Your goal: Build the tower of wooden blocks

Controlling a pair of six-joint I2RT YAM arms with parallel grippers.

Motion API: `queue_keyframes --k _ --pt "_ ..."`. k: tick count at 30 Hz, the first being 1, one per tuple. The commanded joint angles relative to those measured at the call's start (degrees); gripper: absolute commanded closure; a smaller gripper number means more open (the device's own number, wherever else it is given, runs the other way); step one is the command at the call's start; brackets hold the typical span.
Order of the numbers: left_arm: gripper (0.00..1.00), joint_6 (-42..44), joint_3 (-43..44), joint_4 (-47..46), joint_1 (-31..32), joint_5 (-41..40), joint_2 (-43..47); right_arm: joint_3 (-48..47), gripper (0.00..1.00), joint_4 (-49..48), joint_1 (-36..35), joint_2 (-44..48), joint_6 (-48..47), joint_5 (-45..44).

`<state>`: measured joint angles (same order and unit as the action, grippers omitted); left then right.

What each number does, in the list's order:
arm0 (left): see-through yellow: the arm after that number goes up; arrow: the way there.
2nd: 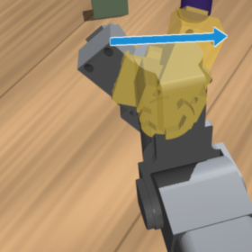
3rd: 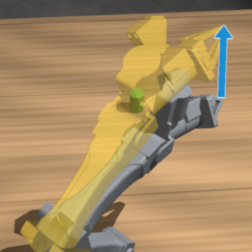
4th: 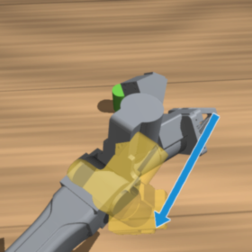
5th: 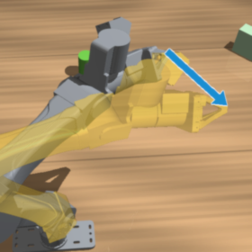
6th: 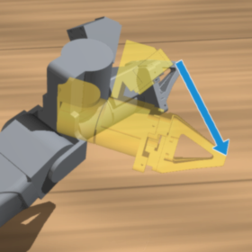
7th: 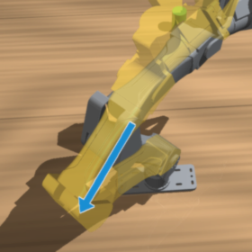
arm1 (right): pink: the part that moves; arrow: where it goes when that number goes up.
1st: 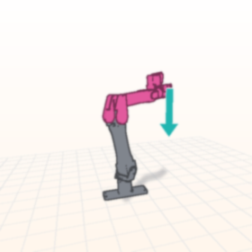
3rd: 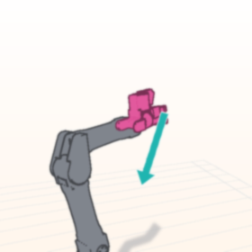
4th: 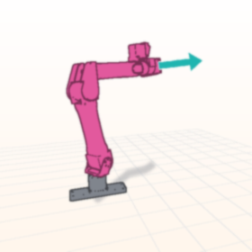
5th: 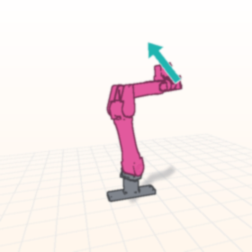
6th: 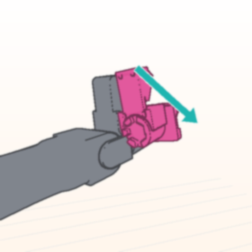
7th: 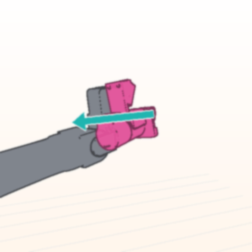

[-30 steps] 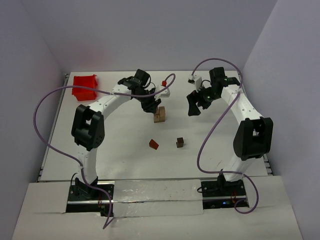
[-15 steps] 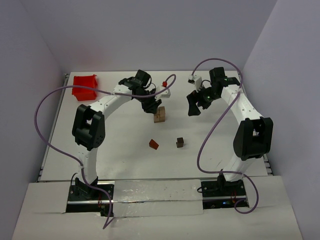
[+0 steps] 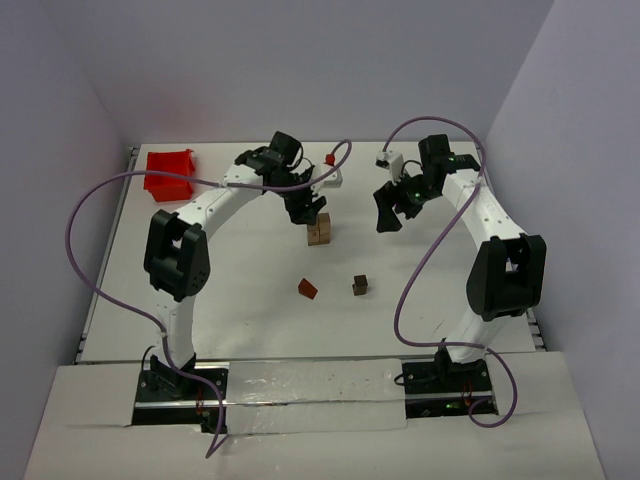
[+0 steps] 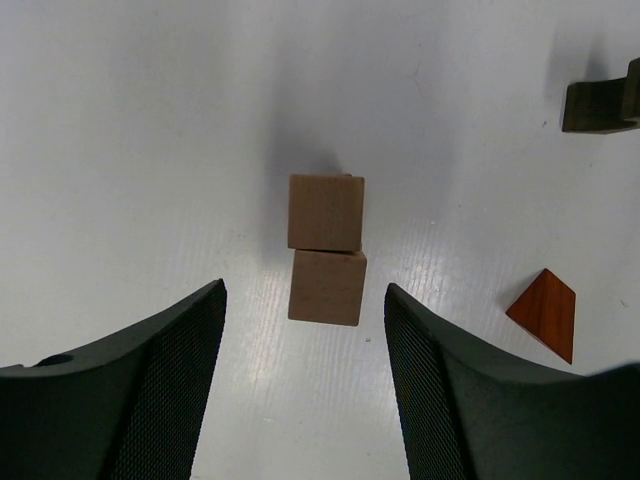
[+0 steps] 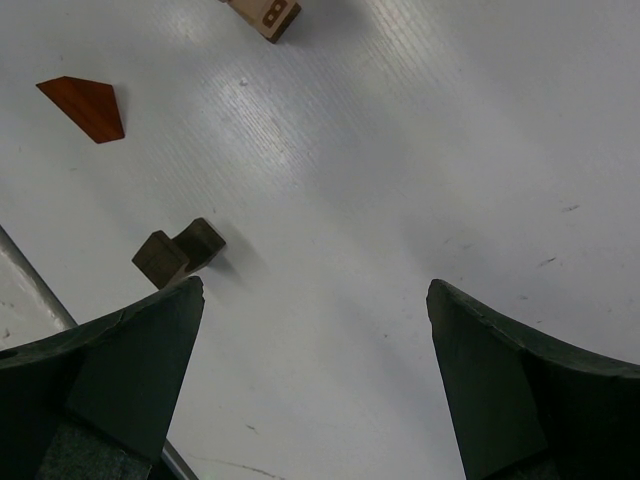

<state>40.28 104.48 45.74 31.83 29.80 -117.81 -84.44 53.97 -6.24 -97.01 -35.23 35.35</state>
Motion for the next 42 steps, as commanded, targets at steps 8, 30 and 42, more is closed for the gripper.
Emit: queue_keyframes --k 8,30,42 --pt "0.24 -2.22 2.23 5.32 -2.09 4.99 17.25 2.35 0.00 6.19 -0.88 3.84 -13.99 0.28" --pt "0.12 -15.75 -24.53 -2.09 -10.10 3.27 42.79 28.81 0.00 -11.69 -28.10 18.92 -12.72 -13.35" --pt "0.12 -14.80 -26.14 -2.75 -10.13 3.07 43.88 27.45 0.02 -14.60 -29.14 14.66 -13.32 -16.74"
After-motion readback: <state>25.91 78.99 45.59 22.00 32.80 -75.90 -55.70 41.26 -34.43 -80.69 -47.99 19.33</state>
